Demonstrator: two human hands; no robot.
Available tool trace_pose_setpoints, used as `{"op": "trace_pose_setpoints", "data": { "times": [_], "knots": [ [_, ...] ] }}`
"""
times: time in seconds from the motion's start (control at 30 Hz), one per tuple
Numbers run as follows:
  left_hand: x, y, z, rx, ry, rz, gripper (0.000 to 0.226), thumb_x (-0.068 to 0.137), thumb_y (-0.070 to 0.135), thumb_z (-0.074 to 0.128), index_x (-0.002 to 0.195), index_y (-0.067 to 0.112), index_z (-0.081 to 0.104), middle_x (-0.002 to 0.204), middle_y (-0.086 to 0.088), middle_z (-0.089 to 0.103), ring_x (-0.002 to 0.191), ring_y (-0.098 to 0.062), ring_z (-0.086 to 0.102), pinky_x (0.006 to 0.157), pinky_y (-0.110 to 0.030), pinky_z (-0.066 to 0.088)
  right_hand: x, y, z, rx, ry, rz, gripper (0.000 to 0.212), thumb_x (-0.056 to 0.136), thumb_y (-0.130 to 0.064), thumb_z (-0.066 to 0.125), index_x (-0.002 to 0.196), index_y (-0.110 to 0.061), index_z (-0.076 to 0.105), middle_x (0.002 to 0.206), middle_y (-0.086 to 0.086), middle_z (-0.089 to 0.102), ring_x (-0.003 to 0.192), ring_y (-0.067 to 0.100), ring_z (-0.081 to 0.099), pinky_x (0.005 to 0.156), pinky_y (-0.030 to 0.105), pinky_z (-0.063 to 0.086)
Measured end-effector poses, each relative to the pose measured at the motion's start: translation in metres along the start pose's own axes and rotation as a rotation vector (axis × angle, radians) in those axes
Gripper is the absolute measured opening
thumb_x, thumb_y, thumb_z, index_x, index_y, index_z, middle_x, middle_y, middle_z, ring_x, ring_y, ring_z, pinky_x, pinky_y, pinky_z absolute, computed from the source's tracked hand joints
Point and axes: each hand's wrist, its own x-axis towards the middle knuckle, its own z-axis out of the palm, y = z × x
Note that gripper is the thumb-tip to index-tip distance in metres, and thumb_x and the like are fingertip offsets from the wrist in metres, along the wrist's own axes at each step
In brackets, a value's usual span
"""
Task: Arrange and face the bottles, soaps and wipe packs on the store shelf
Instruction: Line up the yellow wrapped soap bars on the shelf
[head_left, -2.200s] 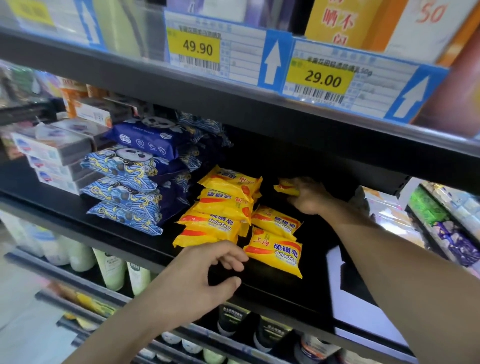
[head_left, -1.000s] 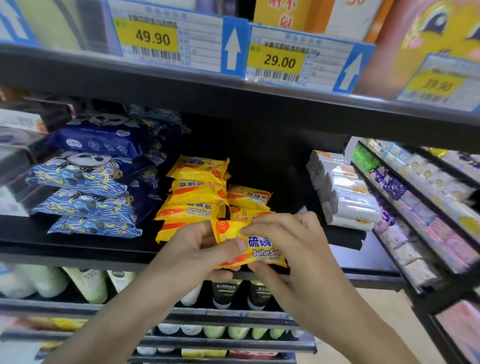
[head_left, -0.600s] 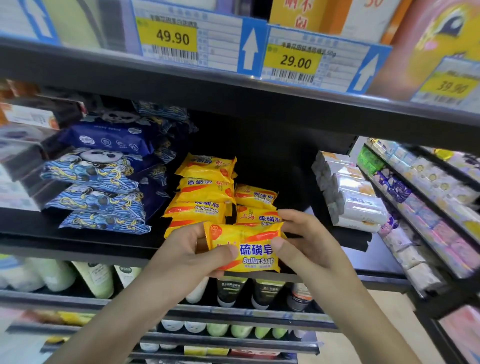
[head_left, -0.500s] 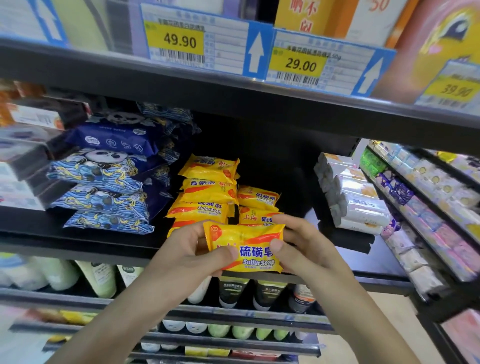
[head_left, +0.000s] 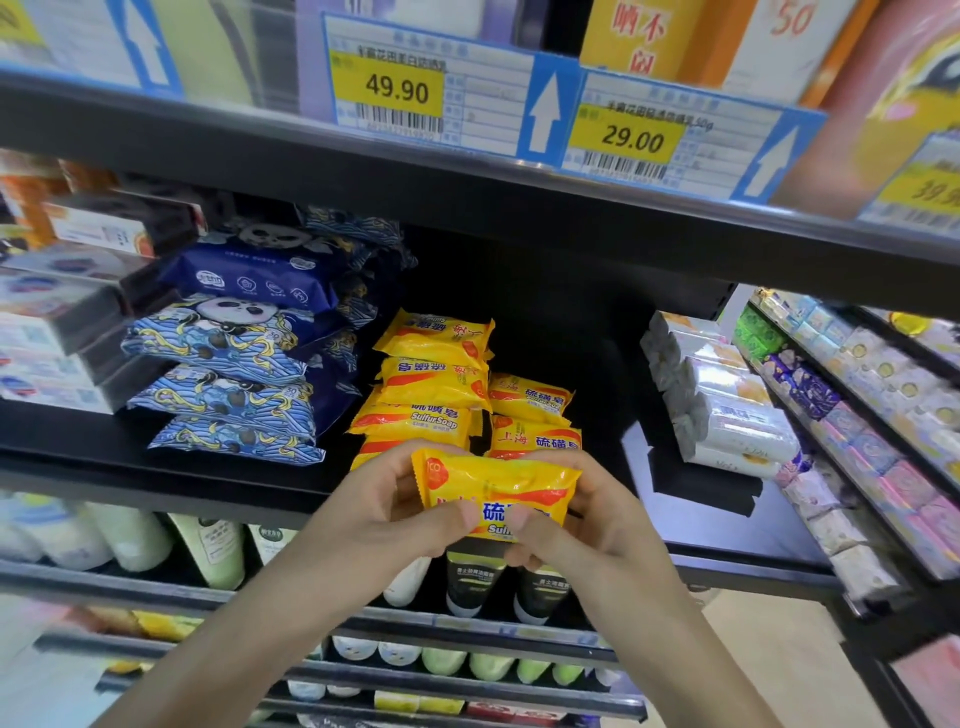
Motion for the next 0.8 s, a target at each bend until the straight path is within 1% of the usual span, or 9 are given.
{"op": "trace_pose_setpoints", "data": {
  "times": [0.1,0.17,0.33,0.43,0.5,0.53,0.63,0.7,0.8],
  "knots": [
    [0.000,-0.003,-0.005,-0.059,0.028,-0.075,0.050,0.065,0.066,0.074,0.106,0.038,0.074,0.115,0.006,0.077,0.104,-0.014,0.074,0.087,-0.039,0.059,0.000,0.003,-0.001,0.016,0.016,-0.047,0.026,0.085,-0.020,0.079,0.107,-0.031,0.070,0.108,0.002,0.071,0.100,0.026,0.069,0.085,0.042,0.060],
    [0.005,-0.004,-0.006,-0.168,0.093,-0.179,0.073,0.055,0.077,0.074,0.109,0.028,0.075,0.110,-0.002,0.078,0.094,-0.022,0.077,0.074,-0.037,0.059,-0.001,0.005,-0.003,-0.016,0.020,-0.087,0.030,0.083,-0.020,0.077,0.110,-0.029,0.069,0.110,0.001,0.069,0.104,0.026,0.066,0.091,0.051,0.057],
    [0.007,0.004,-0.008,-0.247,0.060,-0.362,0.071,0.069,0.070,0.061,0.103,0.010,0.079,0.095,-0.018,0.078,0.074,-0.027,0.075,0.059,-0.036,0.059,-0.006,0.005,-0.006,-0.083,-0.033,-0.172,0.030,0.084,-0.014,0.075,0.112,-0.024,0.068,0.108,-0.005,0.068,0.097,0.015,0.064,0.082,0.034,0.052],
    [0.008,0.020,0.002,-0.362,-0.032,-0.370,0.050,0.078,0.050,0.075,0.106,0.008,0.082,0.084,-0.022,0.075,0.063,-0.023,0.074,0.074,-0.041,0.062,-0.009,0.007,-0.006,-0.123,-0.050,-0.217,0.032,0.083,-0.012,0.076,0.111,-0.027,0.069,0.119,-0.002,0.069,0.113,0.020,0.065,0.085,0.034,0.053],
    [0.000,0.013,0.004,-0.432,-0.110,-0.160,0.035,0.106,0.013,0.052,0.132,-0.010,0.060,0.054,-0.016,0.061,0.031,-0.003,0.056,0.048,-0.015,0.050,-0.010,0.008,-0.005,-0.152,-0.060,-0.261,0.032,0.083,-0.010,0.075,0.108,-0.029,0.070,0.122,-0.001,0.069,0.119,0.022,0.064,0.088,0.034,0.055],
    [-0.002,0.011,0.004,-0.524,-0.113,-0.148,0.037,0.108,0.004,0.042,0.139,-0.014,0.048,0.046,-0.008,0.055,0.022,-0.001,0.046,0.040,-0.013,0.044,-0.011,0.008,-0.005,-0.170,-0.064,-0.279,0.032,0.083,-0.009,0.076,0.106,-0.031,0.070,0.123,-0.001,0.069,0.120,0.022,0.063,0.089,0.034,0.055],
    [-0.015,0.006,0.009,-0.363,-0.225,-0.277,0.044,0.087,0.010,0.069,0.126,-0.008,0.064,0.069,-0.016,0.070,0.036,-0.008,0.061,0.040,-0.014,0.047,-0.012,0.012,-0.005,-0.222,-0.071,-0.306,0.037,0.083,-0.006,0.076,0.105,-0.034,0.070,0.125,-0.002,0.067,0.124,0.023,0.060,0.090,0.033,0.055],
    [-0.009,0.012,0.005,-0.275,-0.094,-0.402,0.055,0.061,0.032,0.080,0.106,0.001,0.074,0.078,-0.023,0.073,0.054,-0.023,0.071,0.047,-0.027,0.058,-0.014,0.014,-0.005,-0.235,-0.075,-0.297,0.042,0.082,-0.001,0.075,0.106,-0.036,0.071,0.127,-0.002,0.066,0.126,0.024,0.058,0.090,0.035,0.055],
    [0.000,0.005,0.003,-0.251,-0.030,-0.383,0.045,0.068,0.031,0.079,0.104,0.005,0.075,0.078,-0.020,0.073,0.061,-0.022,0.070,0.053,-0.027,0.060,-0.016,0.016,-0.006,-0.276,-0.056,-0.292,0.049,0.083,-0.001,0.077,0.113,-0.039,0.070,0.134,-0.005,0.061,0.129,0.023,0.057,0.089,0.034,0.055]
  ]
}}
